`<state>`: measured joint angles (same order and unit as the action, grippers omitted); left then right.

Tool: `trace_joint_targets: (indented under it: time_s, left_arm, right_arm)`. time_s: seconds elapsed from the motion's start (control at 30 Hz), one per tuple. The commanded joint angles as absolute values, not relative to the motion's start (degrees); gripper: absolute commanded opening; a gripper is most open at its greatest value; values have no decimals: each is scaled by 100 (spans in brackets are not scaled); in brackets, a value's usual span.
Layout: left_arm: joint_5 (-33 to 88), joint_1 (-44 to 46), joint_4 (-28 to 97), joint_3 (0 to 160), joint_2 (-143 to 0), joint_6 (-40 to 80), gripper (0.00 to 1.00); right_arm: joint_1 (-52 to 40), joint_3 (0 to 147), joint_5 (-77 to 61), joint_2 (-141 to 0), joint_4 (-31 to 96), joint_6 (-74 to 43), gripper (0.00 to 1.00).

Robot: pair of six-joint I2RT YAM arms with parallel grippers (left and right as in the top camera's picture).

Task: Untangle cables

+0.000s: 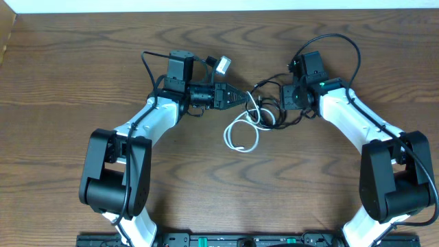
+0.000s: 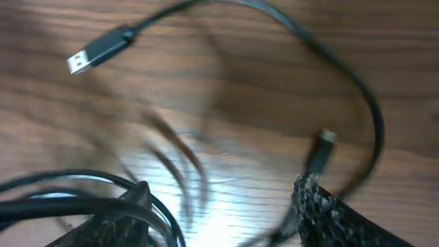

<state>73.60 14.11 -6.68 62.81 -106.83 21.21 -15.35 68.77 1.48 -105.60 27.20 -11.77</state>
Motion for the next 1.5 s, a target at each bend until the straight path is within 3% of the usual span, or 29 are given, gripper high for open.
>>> trace_joint_targets:
  time_s: [0.0, 0.2, 0.53, 0.63, 0.73, 0.87, 1.0, 1.1, 1.23, 1.47]
  left_arm:
    - [7293, 1422, -617, 6311, -10715, 2171, 8]
    - [6187, 1422, 49, 6311, -10715, 2163, 8]
    - [2919, 1422, 1896, 6311, -10715, 2154, 8]
    - [2510, 1422, 2147, 6311, -10715, 2152, 9]
    - [2497, 1422, 2196, 6311, -10715, 2152, 17]
    - [2477, 1420, 2204, 6311, -10715, 2152, 46]
    - [2545, 1391, 2432, 6484, -10652, 2171, 52]
    - [2539, 1406, 3072, 6925, -10519, 2163, 56]
    - [1793, 1647, 3898, 7568, -10313, 1966, 56]
    - [1533, 2545, 4049, 7695, -10272, 812, 56]
  right_arm:
    - [-1542, 6812, 718, -10582, 2724, -1288, 63]
    - [-1542, 6812, 845, -10582, 2724, -1284, 62]
    - [-1542, 6812, 760, -10582, 2718, -1286, 62]
    - [-1544, 6812, 318, -10582, 2685, -1284, 57]
    - [-1544, 6812, -357, -10582, 2646, -1275, 44]
    - [-1562, 6812, -1527, -10582, 2609, -633, 34]
    - [-1597, 6812, -2095, -10582, 2633, -408, 20]
    - [-1594, 6812, -2093, -10582, 2646, -676, 24]
    - [-1525, 6814, -1859, -10582, 2694, -1009, 38]
    - [-1035, 6814, -1621, -10582, 2895, -1424, 46]
